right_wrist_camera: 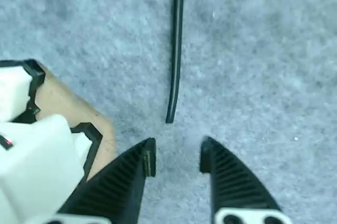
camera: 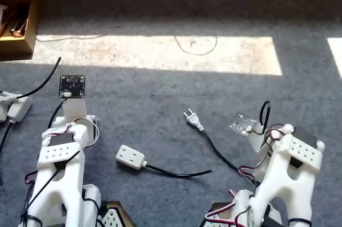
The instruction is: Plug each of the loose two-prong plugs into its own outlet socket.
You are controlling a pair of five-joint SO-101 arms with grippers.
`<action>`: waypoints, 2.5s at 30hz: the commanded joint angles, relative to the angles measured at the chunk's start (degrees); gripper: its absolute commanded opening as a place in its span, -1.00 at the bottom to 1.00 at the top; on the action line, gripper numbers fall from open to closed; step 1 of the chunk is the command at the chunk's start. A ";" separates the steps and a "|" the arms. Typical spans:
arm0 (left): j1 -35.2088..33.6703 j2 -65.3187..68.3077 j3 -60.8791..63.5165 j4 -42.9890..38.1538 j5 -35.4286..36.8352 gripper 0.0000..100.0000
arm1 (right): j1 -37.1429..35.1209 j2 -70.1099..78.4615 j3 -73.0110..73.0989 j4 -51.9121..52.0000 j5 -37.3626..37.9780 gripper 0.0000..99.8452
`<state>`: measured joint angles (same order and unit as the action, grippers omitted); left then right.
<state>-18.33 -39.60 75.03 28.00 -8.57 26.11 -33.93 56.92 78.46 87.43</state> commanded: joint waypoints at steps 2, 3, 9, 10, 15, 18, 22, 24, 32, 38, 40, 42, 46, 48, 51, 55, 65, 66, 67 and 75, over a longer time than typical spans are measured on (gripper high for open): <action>0.92 -0.13 -0.31 -0.97 -0.44 -0.68 | 3.38 -4.35 -6.73 0.84 3.60 -0.22; 0.92 -0.13 -0.31 -0.97 -0.44 -0.68 | 2.07 -4.97 -8.48 1.01 2.64 -0.22; 2.59 -0.13 -0.13 -1.05 -0.44 -0.68 | -27.65 -1.36 -10.68 -1.19 -24.44 -0.29; 2.59 -0.13 -0.13 -1.05 -0.44 -0.68 | -33.10 0.22 -10.68 -3.56 -29.80 -0.30; 0.75 -0.22 -0.13 -1.05 -0.44 -0.68 | -48.75 9.63 -11.38 -18.68 -48.44 -0.31; 0.84 -0.22 -0.13 -1.05 -0.44 -0.68 | -50.68 16.04 -14.02 -21.41 -49.76 -0.31; 0.92 -0.13 -0.13 -1.05 -0.44 -0.68 | -51.21 23.78 -18.33 -21.67 -50.20 -0.31; 1.45 -0.22 -0.13 -1.05 -0.44 -0.67 | -51.03 26.77 -21.14 -22.37 -50.29 -0.31; 1.89 -0.40 -0.13 -0.79 -0.44 -0.67 | -47.34 33.45 -24.04 -22.73 -50.37 -0.31; 3.03 -0.48 -0.13 -0.79 -0.44 -0.67 | -42.95 33.80 -23.60 -22.81 -54.51 -0.31; 3.82 -0.48 -0.13 -0.79 -0.44 -0.67 | -43.03 33.80 -23.78 -22.81 -54.68 -0.32; 3.91 -0.48 -0.13 -0.79 -0.44 -0.67 | -44.00 33.80 -23.96 -22.81 -54.68 -0.39; 3.91 -0.48 -0.13 -0.79 -0.44 -0.67 | -47.78 33.80 -23.78 -22.81 -54.68 -0.74; 3.91 -0.48 -0.13 -0.79 -0.44 -0.67 | -49.36 33.80 -23.52 -22.81 -54.68 -0.90; 3.91 -0.48 -0.13 -0.79 -0.44 -0.67 | -50.59 33.80 -23.60 -22.81 -54.68 -0.99; 3.91 -0.48 -0.13 -0.79 -0.44 -0.67 | -50.86 33.89 -23.87 -22.81 -54.68 -0.98; 4.00 -0.22 -0.13 -0.79 -0.44 -0.67 | -50.68 33.80 -24.04 -22.81 -54.68 -0.97; 4.00 -0.22 -0.13 -0.79 -0.44 -0.67 | -50.68 33.80 -24.04 -22.81 -54.68 -0.97; 4.00 -0.22 -0.13 -0.79 -0.44 -0.67 | -50.68 33.80 -24.04 -22.81 -54.68 -0.97; 4.00 -0.22 -0.13 -0.79 -0.44 -0.67 | -50.68 33.63 -24.04 -22.64 -54.42 -0.93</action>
<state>-15.25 -39.60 75.03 27.82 -8.57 -23.91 0.09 35.56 56.13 33.36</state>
